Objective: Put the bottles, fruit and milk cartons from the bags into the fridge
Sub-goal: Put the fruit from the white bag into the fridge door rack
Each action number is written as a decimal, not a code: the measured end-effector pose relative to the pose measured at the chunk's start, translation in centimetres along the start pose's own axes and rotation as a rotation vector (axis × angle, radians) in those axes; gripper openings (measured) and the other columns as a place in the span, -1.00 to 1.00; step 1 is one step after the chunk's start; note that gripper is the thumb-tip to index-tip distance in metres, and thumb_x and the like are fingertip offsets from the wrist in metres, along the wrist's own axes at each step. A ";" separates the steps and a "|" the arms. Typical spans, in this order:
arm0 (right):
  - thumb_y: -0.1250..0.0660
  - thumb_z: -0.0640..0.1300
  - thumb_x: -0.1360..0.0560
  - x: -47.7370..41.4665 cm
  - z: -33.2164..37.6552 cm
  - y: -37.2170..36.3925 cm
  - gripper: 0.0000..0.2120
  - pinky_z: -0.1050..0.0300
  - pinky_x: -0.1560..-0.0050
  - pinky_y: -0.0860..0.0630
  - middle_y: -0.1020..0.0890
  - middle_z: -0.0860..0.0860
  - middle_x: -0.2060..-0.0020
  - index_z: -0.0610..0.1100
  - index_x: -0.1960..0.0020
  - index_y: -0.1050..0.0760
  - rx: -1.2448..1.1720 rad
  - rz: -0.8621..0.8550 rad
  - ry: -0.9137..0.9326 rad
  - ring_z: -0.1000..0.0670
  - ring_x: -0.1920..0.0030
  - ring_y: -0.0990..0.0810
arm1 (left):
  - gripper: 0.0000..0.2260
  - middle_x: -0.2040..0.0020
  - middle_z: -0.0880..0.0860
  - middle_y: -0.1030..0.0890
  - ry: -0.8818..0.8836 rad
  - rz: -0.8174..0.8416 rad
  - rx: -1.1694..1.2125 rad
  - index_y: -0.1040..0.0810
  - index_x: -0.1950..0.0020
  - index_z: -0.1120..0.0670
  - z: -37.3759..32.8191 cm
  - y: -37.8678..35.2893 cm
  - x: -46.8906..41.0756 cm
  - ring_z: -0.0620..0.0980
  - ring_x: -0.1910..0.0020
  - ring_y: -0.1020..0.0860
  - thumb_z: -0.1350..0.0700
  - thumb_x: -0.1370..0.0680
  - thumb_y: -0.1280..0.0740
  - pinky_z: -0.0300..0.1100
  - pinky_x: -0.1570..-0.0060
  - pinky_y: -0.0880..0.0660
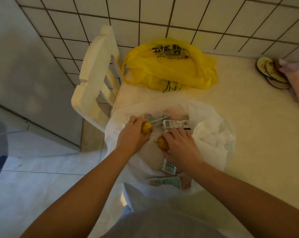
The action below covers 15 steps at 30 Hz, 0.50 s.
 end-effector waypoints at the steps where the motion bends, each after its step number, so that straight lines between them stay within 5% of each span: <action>1: -0.48 0.03 -0.35 0.8 -0.1 0.8 -0.59 -0.07 -0.05 -0.47 -0.57 -0.06 -0.03 -0.07 -0.14 -0.55 -0.065 -0.042 -0.040 -0.17 -0.02 -0.53 | -0.58 -0.25 -0.01 -0.36 0.005 -0.031 0.052 -0.46 -0.31 -0.04 -0.3 0.6 0.7 0.06 0.02 -0.53 -0.04 -0.49 -0.45 0.02 0.09 -0.57; 7: -0.54 -0.05 -0.38 5.9 0.7 4.3 -0.53 -0.02 -0.07 -0.54 -0.55 -0.07 -0.11 -0.11 -0.23 -0.53 -0.428 -0.171 -0.208 -0.13 -0.06 -0.55 | -0.59 -0.21 -0.05 -0.38 -0.064 -0.140 0.194 -0.48 -0.28 -0.04 -2.2 2.3 6.1 -0.04 0.05 -0.53 -0.03 -0.48 -0.49 -0.12 0.12 -0.52; 11: -0.56 -0.12 -0.37 10.0 2.4 5.4 -0.55 0.43 0.00 -0.39 -0.51 0.03 -0.05 -0.10 -0.22 -0.54 -0.599 -0.268 -0.324 0.01 0.01 -0.52 | -0.59 -0.17 -0.07 -0.38 -0.111 -0.171 0.333 -0.50 -0.26 -0.03 -2.8 1.9 9.9 -0.10 0.03 -0.54 0.02 -0.46 -0.52 -0.17 0.05 -0.56; 15: -0.58 -0.08 -0.37 14.6 4.5 4.9 -0.55 0.51 0.06 -0.39 -0.53 0.06 -0.04 -0.04 -0.21 -0.53 -0.706 -0.339 -0.463 0.09 0.04 -0.55 | -0.59 -0.17 -0.06 -0.42 -0.135 -0.144 0.412 -0.50 -0.25 -0.05 -2.9 1.1 14.4 -0.17 0.01 -0.55 0.05 -0.45 -0.53 -0.25 0.09 -0.57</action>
Point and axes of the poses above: each hand's wrist, its own x-axis away from the middle knuckle, its own y-axis out of the back of the hand, z = x × y, the point moved 3 cm from there along -x, towards the middle knuckle
